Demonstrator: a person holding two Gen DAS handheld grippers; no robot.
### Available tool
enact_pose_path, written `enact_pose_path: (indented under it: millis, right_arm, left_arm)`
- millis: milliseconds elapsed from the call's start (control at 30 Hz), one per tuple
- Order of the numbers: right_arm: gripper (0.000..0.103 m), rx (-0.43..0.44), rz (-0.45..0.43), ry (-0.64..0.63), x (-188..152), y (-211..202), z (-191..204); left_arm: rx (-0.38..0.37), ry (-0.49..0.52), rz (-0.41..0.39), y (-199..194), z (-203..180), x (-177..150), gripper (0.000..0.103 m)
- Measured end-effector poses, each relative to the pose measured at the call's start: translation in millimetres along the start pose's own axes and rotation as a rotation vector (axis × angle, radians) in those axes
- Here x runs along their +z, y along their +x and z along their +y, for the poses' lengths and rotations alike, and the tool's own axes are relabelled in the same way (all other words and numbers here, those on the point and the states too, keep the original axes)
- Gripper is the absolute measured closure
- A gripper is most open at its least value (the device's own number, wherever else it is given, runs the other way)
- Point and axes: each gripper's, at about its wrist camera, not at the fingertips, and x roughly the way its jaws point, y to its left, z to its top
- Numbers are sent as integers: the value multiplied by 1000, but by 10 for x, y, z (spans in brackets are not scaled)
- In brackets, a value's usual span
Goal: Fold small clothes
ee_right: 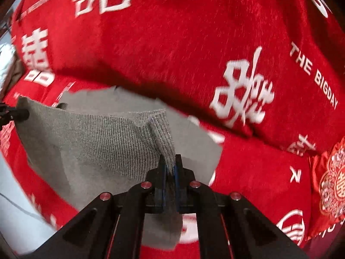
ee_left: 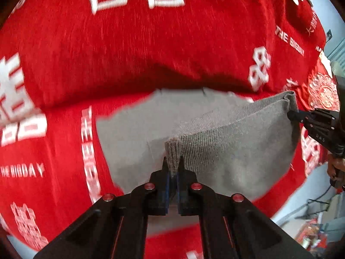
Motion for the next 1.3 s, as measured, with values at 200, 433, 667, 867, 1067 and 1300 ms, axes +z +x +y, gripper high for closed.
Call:
enact_pose_path:
  millis: [200, 433, 667, 867, 1067, 1300]
  right_arm:
    - [97, 7, 59, 97, 423, 862, -253]
    - [97, 32, 197, 218, 337, 1764, -410]
    - [95, 48, 231, 287, 291, 1880, -520]
    - [83, 142, 253, 416, 245, 1872, -753]
    - [75, 233, 256, 537, 73, 1804, -941]
    - [75, 249, 218, 539, 49, 1635, -996]
  left_arm:
    - [82, -18, -29, 735, 178, 654, 98]
    - [223, -96, 43, 1475, 390, 721, 97]
    - [274, -169, 81, 1284, 717, 631, 91]
    - [153, -253, 173, 1200, 1065, 486, 91]
    - [63, -274, 233, 1324, 1085, 350, 91]
    - [-58, -294, 203, 1220, 1027, 486, 91]
